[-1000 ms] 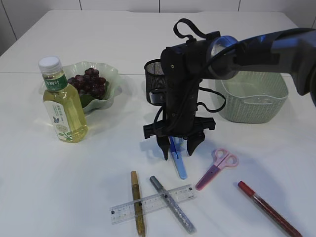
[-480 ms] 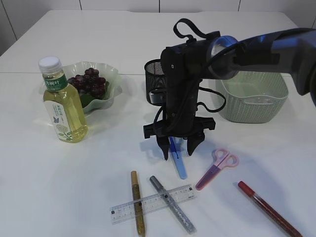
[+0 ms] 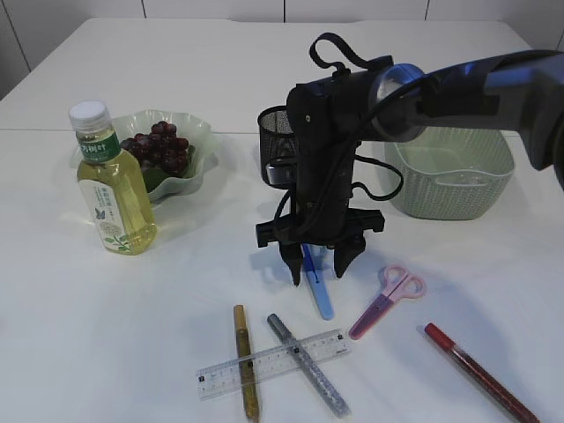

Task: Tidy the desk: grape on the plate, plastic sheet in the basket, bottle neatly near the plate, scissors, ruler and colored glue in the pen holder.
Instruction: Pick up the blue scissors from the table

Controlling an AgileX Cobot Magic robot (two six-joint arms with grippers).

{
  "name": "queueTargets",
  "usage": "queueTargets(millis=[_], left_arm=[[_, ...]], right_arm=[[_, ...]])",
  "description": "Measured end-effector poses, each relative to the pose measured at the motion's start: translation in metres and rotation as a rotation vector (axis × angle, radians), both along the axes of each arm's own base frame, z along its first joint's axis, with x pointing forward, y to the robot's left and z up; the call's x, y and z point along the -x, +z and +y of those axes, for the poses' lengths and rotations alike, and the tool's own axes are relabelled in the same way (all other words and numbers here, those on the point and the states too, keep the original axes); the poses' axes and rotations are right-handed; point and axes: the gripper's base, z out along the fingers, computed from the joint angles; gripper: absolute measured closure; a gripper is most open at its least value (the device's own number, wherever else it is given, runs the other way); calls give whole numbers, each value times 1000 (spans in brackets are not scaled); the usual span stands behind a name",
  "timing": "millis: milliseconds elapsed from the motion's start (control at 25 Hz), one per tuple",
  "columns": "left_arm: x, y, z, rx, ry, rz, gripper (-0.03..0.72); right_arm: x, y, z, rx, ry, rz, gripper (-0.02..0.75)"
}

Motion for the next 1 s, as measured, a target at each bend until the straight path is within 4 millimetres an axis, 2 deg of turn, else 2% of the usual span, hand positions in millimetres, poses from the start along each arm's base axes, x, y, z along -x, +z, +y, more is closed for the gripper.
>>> queueTargets(millis=[1000], left_arm=[[0,0,0,3,-1,1,254]], right_arm=[[2,0,-1,9,1,17,247]])
